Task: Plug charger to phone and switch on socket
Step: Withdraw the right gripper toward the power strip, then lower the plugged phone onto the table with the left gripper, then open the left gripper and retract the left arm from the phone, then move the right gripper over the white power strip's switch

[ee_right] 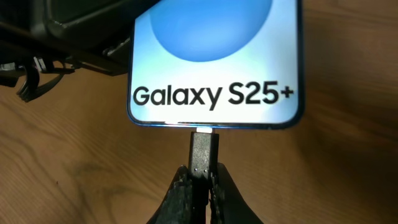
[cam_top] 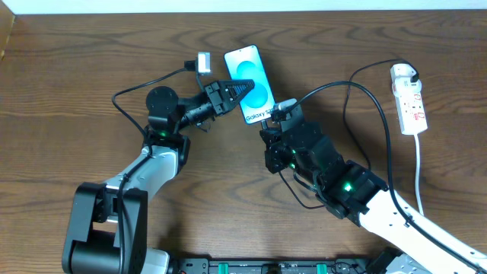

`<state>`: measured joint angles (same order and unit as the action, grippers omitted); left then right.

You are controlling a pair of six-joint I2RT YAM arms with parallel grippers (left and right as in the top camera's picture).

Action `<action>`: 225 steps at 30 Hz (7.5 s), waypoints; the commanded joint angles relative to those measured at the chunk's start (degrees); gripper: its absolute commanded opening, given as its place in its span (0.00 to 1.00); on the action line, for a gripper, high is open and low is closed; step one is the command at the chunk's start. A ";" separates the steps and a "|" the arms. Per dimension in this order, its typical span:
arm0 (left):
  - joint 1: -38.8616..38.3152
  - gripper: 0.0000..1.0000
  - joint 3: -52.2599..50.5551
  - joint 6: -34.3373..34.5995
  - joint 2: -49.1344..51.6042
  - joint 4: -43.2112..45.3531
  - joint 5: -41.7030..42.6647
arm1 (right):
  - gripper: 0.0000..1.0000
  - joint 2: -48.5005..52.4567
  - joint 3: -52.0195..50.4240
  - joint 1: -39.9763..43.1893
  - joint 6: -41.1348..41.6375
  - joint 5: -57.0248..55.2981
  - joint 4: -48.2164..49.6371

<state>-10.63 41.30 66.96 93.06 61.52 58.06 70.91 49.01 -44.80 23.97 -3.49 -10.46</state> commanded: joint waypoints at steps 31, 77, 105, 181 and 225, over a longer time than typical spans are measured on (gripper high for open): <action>-14.56 0.07 28.50 -26.80 0.68 -46.97 -16.96 | 0.89 -44.26 1.77 4.85 -1.88 -24.90 -29.59; -15.23 0.07 35.45 -32.13 28.52 -65.83 -22.51 | 0.99 -22.27 1.77 4.85 2.64 -20.04 -19.96; -15.50 0.08 35.19 -33.94 31.69 -66.01 -21.70 | 0.99 -17.77 1.77 4.85 3.26 -15.98 -18.73; 0.72 0.89 37.27 -51.69 10.23 -90.09 -35.26 | 0.99 -17.44 1.77 4.85 3.23 -15.43 -29.29; 15.34 0.91 23.63 -60.74 -66.27 -141.26 -50.10 | 0.01 8.59 1.77 12.79 9.81 -8.35 -16.90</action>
<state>4.49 65.14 7.01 27.14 -80.71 11.27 79.42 50.19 -34.83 30.76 -11.31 -26.00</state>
